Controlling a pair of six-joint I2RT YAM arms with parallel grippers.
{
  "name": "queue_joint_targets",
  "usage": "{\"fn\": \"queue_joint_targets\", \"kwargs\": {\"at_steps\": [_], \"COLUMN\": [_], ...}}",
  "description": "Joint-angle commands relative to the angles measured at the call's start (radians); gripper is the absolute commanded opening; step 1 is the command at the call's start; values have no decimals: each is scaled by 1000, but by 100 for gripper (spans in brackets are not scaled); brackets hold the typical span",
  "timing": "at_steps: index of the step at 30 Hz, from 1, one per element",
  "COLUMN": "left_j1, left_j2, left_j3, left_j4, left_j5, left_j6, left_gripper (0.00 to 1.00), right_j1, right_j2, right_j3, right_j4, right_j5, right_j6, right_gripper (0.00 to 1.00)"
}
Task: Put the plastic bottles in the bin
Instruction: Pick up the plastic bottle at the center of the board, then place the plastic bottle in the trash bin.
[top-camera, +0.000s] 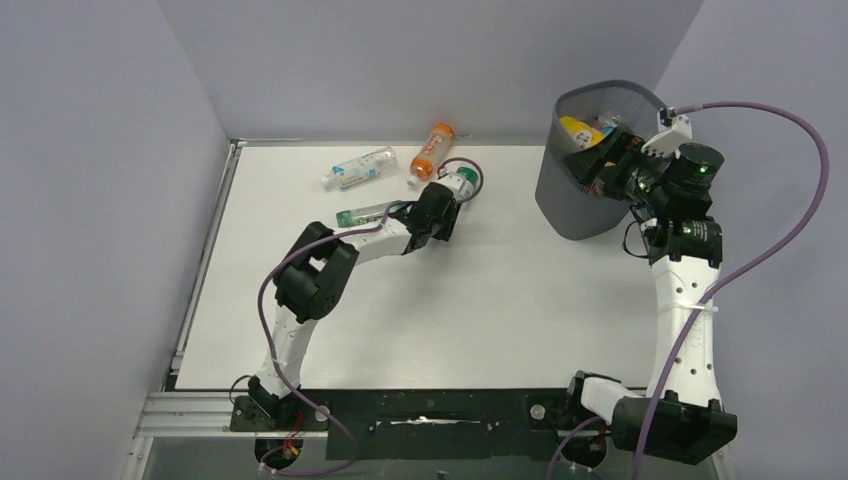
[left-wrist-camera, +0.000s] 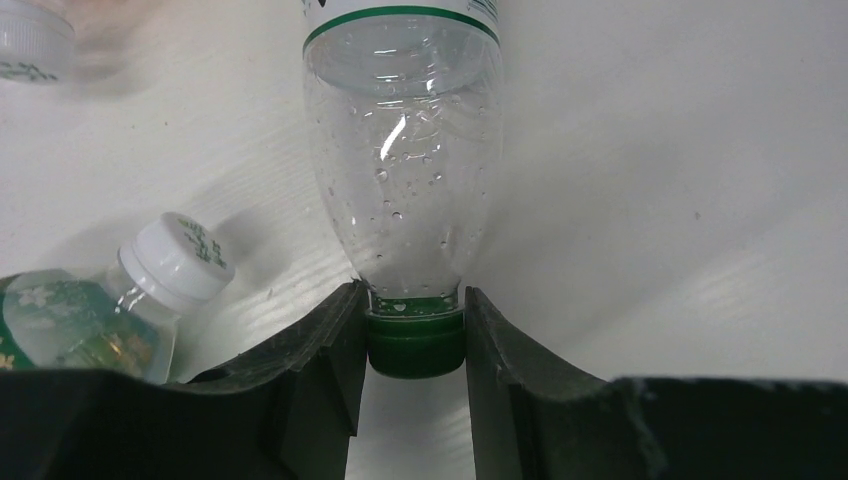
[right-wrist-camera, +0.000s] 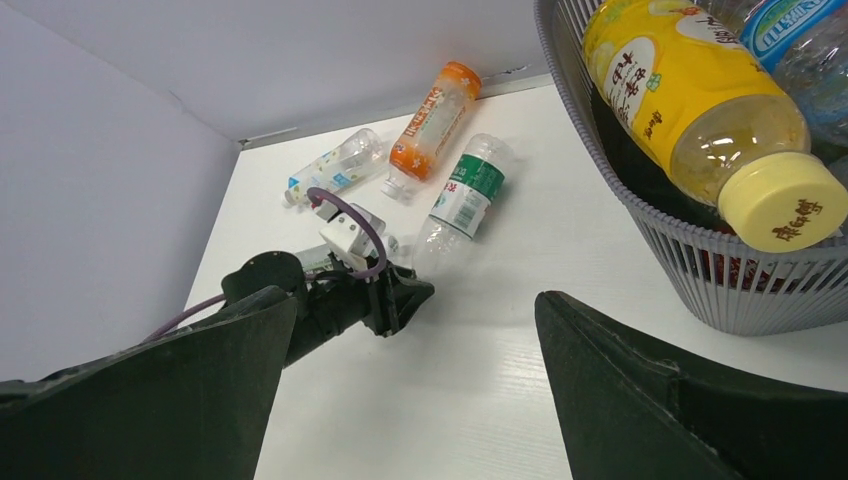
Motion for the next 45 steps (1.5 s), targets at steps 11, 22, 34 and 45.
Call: {"fn": "queue_joint_targets", "kwargs": {"at_steps": [11, 22, 34, 45], "left_j1": [2, 9, 41, 65], "left_j2": [-489, -642, -677, -666], "left_j3": [-219, -260, -309, -342], "left_j4": [-16, 55, 209, 395], "left_j5": [337, 731, 927, 1043], "left_j6": [-63, -154, -270, -397], "left_gripper": [25, 26, 26, 27], "right_j1": [29, 31, 30, 27], "right_j2": [66, 113, 125, 137], "right_j3": [-15, -22, 39, -6], "right_j4": [128, 241, 123, 150], "right_j5": [-147, -279, -231, -292], "right_j6": [81, 168, 118, 147], "right_gripper": [95, 98, 98, 98]}}
